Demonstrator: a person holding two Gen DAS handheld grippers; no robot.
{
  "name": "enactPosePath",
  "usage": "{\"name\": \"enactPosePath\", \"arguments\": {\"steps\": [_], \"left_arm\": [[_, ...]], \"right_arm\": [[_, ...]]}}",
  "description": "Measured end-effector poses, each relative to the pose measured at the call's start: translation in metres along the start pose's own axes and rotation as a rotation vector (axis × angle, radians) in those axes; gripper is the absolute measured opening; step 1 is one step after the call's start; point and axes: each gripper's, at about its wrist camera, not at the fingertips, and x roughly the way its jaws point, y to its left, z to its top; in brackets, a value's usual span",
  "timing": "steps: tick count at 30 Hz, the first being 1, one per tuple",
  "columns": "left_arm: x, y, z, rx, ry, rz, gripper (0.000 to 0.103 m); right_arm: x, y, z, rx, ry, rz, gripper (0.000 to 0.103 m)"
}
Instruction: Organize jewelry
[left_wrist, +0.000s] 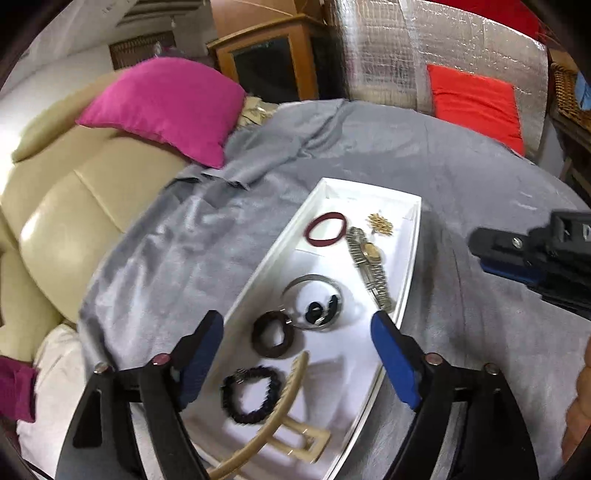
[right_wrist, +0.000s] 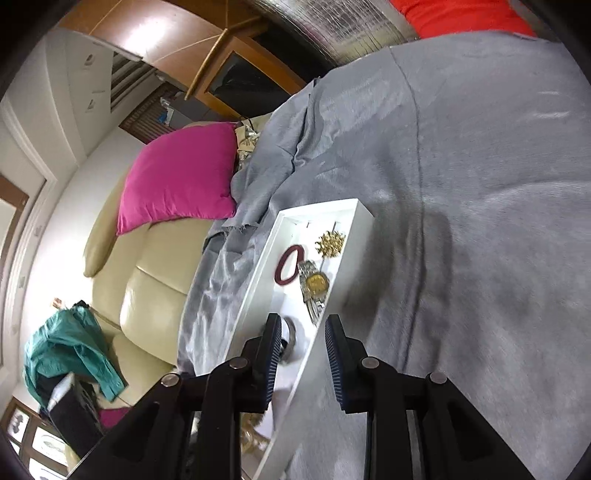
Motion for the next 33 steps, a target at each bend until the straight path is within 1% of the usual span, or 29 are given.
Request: {"name": "enactPosePath", "arguments": {"steps": [1, 3, 4, 5, 6, 9, 14, 17, 19, 24, 27, 33], "left_arm": [[-0.006, 0.002, -0.004, -0.003, -0.007, 0.003, 0.084], [-0.015, 0.005, -0.009, -0.008, -0.009, 0.009, 0.084], [-0.021, 0.008, -0.012, -0.010, -0.012, 0.023, 0.084], [-0.025, 0.010, -0.015, -0.011, -0.017, 0.035, 0.084], [-0.032, 0.013, -0.018, -0.015, -0.023, 0.046, 0.085], [-0.050, 0.024, -0.026, -0.037, -0.026, 0.046, 0.085], [-0.088, 0.040, -0.038, -0.052, -0.061, 0.102, 0.085], [-0.110, 0.048, -0.042, -0.062, -0.084, 0.113, 0.085], [-0.125, 0.053, -0.044, -0.071, -0.093, 0.083, 0.085], [-0.154, 0.058, -0.050, -0.093, -0.127, 0.063, 0.086], [-0.166, 0.059, -0.051, -0.106, -0.142, 0.057, 0.086], [-0.177, 0.059, -0.053, -0.097, -0.156, 0.074, 0.086]], "right_arm": [[-0.003, 0.002, -0.004, -0.015, -0.001, -0.012, 0.030], [-0.009, 0.005, -0.013, -0.045, 0.001, -0.033, 0.039], [-0.013, 0.008, -0.018, -0.060, 0.000, -0.041, 0.049], [-0.017, 0.010, -0.023, -0.073, -0.006, -0.047, 0.056], [-0.022, 0.015, -0.028, -0.097, -0.015, -0.058, 0.056], [-0.038, 0.032, -0.045, -0.186, -0.036, -0.089, 0.056], [-0.077, 0.067, -0.085, -0.329, -0.100, -0.149, 0.056], [-0.099, 0.087, -0.109, -0.409, -0.138, -0.221, 0.056], [-0.109, 0.095, -0.122, -0.426, -0.146, -0.258, 0.056], [-0.128, 0.107, -0.144, -0.463, -0.155, -0.289, 0.056], [-0.136, 0.113, -0.149, -0.479, -0.163, -0.285, 0.056], [-0.140, 0.120, -0.151, -0.483, -0.177, -0.272, 0.056]]}}
